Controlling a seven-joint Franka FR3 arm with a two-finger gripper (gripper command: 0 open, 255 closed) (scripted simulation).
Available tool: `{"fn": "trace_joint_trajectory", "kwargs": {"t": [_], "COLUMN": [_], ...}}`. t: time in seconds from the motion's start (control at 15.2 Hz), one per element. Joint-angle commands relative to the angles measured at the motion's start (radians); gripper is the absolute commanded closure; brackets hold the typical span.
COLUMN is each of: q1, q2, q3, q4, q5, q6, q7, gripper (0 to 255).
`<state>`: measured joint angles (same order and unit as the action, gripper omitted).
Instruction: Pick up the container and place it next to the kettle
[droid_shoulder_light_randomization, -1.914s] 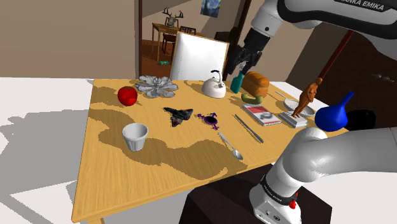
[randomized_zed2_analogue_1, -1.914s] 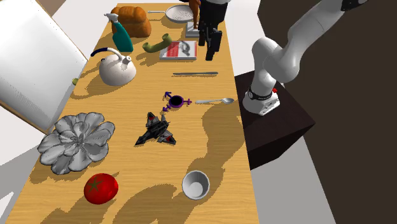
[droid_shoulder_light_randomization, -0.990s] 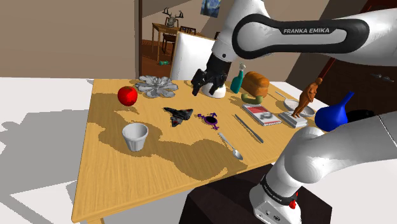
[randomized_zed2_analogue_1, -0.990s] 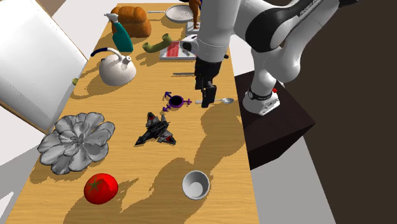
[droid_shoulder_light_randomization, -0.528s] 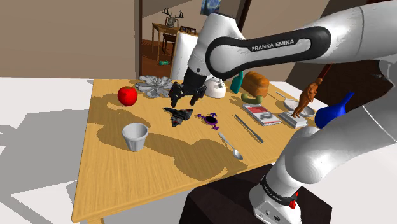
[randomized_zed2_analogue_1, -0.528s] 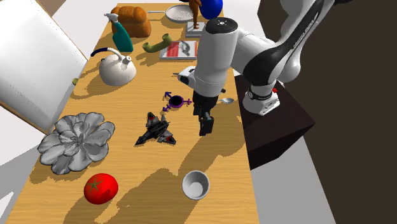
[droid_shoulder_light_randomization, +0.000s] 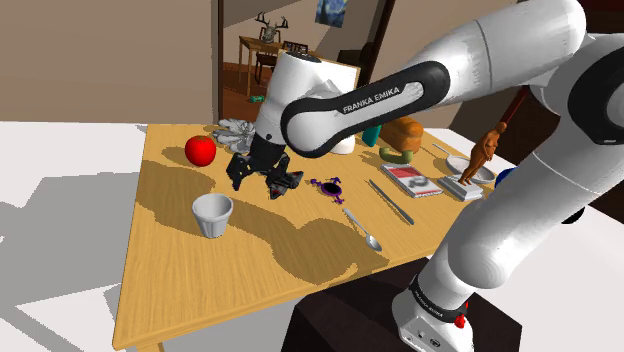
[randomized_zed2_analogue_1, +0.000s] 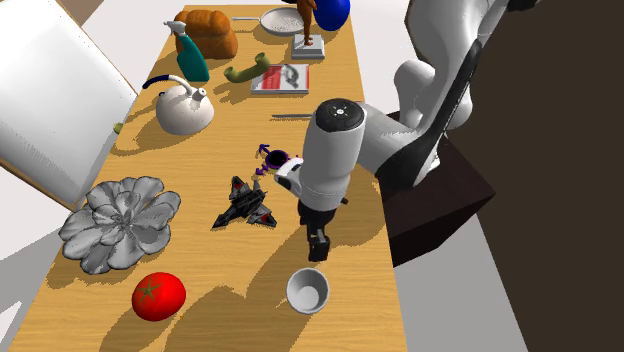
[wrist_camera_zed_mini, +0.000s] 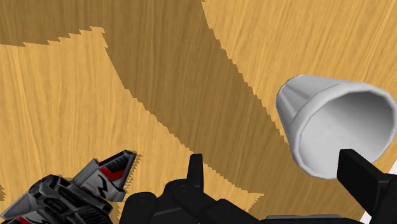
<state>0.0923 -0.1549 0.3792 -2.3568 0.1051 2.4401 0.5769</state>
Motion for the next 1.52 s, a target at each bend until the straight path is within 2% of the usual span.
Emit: {"fn": "trace_joint_trajectory", "kwargs": {"t": [0.0, 0.13, 0.66, 1.19, 1.25, 1.45], "q1": [0.000, 0.006, 0.016, 0.017, 0.017, 0.017], "q2": [0.080, 0.159, 0.264, 0.264, 0.264, 0.264], "q3": [0.027, 0.044, 0.036, 0.035, 0.035, 0.035], "q4": [0.043, 0.085, 0.090, 0.090, 0.090, 0.090], "q5": [-0.043, -0.097, -0.175, -0.175, -0.175, -0.175], "q6": [0.038, 0.071, 0.163, 0.162, 0.162, 0.162], "q7": [0.058, 0.119, 0.177, 0.177, 0.177, 0.177], "gripper": [0, 0, 0, 0, 255, 255]}}
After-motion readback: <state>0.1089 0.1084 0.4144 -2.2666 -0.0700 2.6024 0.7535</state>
